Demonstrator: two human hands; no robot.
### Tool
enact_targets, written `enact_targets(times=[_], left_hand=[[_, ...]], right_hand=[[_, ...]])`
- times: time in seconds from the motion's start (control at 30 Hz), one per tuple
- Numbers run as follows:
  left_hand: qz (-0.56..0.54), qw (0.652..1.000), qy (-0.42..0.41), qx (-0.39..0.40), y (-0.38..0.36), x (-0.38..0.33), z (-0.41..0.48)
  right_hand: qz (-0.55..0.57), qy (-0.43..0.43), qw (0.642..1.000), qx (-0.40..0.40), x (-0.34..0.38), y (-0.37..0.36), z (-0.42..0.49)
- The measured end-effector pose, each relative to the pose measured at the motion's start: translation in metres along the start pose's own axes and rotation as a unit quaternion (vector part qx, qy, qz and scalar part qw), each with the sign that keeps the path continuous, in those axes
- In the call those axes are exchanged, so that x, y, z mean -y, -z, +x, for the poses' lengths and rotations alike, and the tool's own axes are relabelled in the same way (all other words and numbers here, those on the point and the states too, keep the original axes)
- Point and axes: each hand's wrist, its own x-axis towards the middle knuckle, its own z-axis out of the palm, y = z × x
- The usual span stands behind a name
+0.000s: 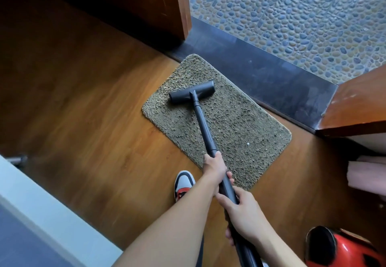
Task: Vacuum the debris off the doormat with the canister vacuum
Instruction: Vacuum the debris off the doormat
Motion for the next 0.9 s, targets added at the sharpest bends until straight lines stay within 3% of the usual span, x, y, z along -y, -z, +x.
enact_targets(times=[0.5,0.7,0.9], left_hand=[[0.024,1.0,-0.006,0.011,-0.121,0.196,-0.077],[0.039,0.999,0.005,0.028,-0.149,0.259,-0.107],[-0.013,0.996,0.028,0.082,-0.154,0.293,-0.122]], right_hand=[[-0.003,0.01,1.0,0.002,-0.196,0.11,-0.092],[-0.009,0.009,0.998,-0.066,-0.266,0.126,-0.12],[0.008,0.0,0.997,-0.077,-0.311,0.129,-0.143]])
